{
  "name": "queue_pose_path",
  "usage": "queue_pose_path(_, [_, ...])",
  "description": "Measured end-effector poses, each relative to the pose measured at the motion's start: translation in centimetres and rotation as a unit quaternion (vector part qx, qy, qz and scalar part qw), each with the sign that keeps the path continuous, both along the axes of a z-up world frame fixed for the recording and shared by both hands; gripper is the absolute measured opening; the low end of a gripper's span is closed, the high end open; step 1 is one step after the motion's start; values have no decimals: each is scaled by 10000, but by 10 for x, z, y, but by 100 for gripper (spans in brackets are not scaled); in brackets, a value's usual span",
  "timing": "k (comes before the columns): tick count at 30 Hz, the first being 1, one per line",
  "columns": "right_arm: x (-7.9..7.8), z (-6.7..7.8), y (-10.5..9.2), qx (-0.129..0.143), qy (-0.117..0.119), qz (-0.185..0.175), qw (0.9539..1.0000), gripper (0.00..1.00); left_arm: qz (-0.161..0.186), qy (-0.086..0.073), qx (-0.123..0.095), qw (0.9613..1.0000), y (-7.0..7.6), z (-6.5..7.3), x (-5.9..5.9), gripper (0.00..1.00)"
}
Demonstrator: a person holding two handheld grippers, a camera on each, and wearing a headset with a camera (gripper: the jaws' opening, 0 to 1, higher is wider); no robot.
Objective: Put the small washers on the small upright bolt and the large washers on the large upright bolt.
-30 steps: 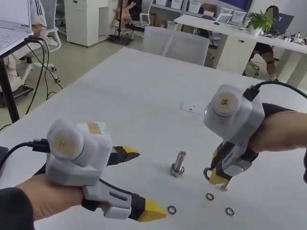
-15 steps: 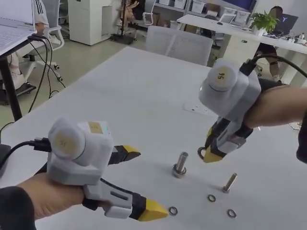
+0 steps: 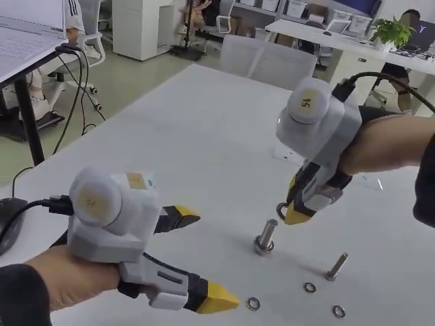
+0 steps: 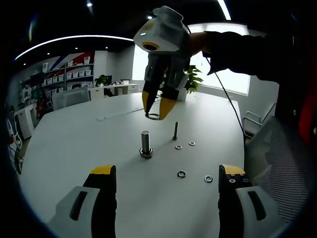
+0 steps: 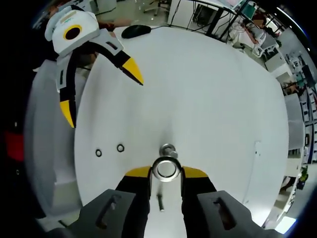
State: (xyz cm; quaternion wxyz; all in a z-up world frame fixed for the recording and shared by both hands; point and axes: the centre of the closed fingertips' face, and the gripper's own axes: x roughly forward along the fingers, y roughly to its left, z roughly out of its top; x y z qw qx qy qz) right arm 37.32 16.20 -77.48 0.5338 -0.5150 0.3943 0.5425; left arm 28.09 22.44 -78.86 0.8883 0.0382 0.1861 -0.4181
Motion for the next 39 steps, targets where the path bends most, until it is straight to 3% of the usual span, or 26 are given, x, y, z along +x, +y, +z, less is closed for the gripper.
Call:
queue_pose_path(5, [11, -11, 1, -53, 71, -28, 10000, 24, 49, 21, 0, 10000, 3, -3, -1, 85])
queue_pose_path(29, [6, -30, 5, -171, 291, -24, 9994, 24, 150, 95, 2, 9998, 9, -8, 2, 85])
queue_pose_path(39, [12, -37, 7, -213, 334, -12, 9992, 24, 161, 110, -7, 9998, 11, -9, 3, 85])
